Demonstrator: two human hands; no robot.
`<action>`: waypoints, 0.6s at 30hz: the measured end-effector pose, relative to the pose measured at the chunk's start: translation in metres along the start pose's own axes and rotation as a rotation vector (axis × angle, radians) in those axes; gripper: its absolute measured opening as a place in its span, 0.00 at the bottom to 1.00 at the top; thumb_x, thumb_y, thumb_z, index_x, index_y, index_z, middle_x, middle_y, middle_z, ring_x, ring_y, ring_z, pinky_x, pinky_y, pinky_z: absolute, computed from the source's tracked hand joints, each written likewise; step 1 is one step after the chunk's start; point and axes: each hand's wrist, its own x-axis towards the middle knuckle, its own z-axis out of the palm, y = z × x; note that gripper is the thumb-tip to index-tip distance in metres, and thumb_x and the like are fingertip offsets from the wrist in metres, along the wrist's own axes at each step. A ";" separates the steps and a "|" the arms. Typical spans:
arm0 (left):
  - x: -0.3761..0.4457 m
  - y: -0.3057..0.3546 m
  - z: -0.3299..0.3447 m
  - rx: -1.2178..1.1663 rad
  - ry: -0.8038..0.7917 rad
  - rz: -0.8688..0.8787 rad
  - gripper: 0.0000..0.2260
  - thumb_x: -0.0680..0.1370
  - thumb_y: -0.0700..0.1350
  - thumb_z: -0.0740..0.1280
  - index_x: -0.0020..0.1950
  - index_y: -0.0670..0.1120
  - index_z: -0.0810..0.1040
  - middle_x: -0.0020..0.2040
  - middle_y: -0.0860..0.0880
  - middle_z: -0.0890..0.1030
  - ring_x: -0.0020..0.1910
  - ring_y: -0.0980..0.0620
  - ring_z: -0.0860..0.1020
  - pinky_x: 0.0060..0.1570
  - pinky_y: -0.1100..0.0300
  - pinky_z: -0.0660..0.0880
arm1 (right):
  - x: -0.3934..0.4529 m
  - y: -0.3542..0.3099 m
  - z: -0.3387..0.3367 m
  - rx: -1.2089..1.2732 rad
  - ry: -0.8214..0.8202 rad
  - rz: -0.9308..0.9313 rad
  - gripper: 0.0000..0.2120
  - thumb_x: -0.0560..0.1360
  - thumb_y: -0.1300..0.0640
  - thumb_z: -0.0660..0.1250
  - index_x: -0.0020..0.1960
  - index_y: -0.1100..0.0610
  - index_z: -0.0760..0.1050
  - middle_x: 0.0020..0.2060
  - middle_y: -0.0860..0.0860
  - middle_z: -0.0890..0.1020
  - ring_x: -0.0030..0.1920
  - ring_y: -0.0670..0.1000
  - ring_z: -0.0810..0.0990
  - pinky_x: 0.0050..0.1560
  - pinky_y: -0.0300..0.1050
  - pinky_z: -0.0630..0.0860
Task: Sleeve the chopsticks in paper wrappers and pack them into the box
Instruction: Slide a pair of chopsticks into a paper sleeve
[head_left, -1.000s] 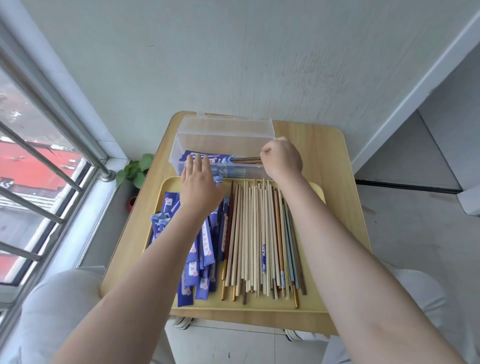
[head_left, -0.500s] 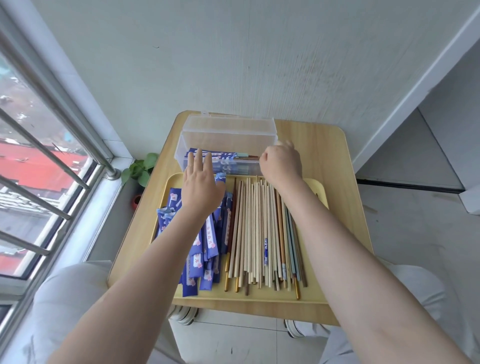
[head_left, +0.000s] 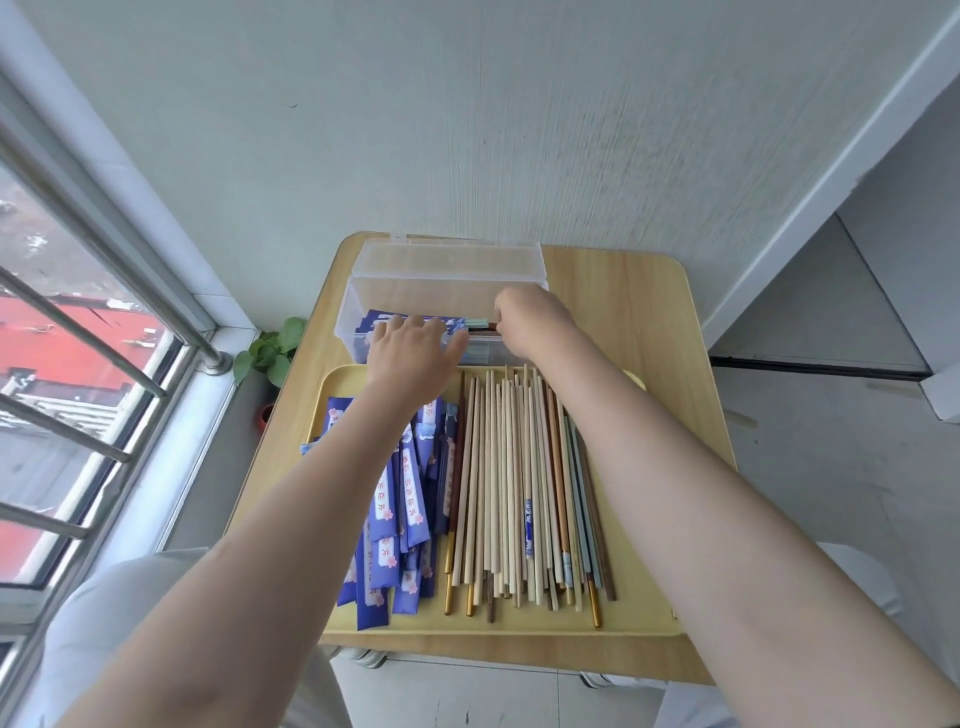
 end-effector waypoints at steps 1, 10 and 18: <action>0.000 -0.002 0.002 -0.012 0.015 0.001 0.24 0.84 0.59 0.51 0.68 0.46 0.76 0.64 0.44 0.77 0.67 0.43 0.70 0.69 0.49 0.61 | 0.007 -0.002 0.000 0.037 -0.030 0.004 0.08 0.79 0.63 0.67 0.57 0.61 0.80 0.51 0.55 0.81 0.48 0.56 0.79 0.48 0.46 0.77; 0.007 -0.016 0.012 -0.247 0.123 -0.005 0.19 0.85 0.49 0.54 0.73 0.44 0.71 0.70 0.44 0.72 0.70 0.42 0.66 0.71 0.48 0.59 | 0.032 -0.002 0.001 0.321 -0.263 -0.027 0.15 0.84 0.56 0.60 0.60 0.63 0.81 0.47 0.56 0.80 0.42 0.53 0.76 0.40 0.43 0.69; 0.015 -0.020 0.017 -0.358 0.164 -0.011 0.18 0.82 0.40 0.58 0.72 0.44 0.73 0.71 0.44 0.71 0.71 0.43 0.64 0.70 0.52 0.58 | 0.033 0.002 0.007 0.463 -0.230 -0.009 0.16 0.83 0.55 0.62 0.61 0.66 0.80 0.50 0.60 0.84 0.45 0.54 0.79 0.46 0.45 0.74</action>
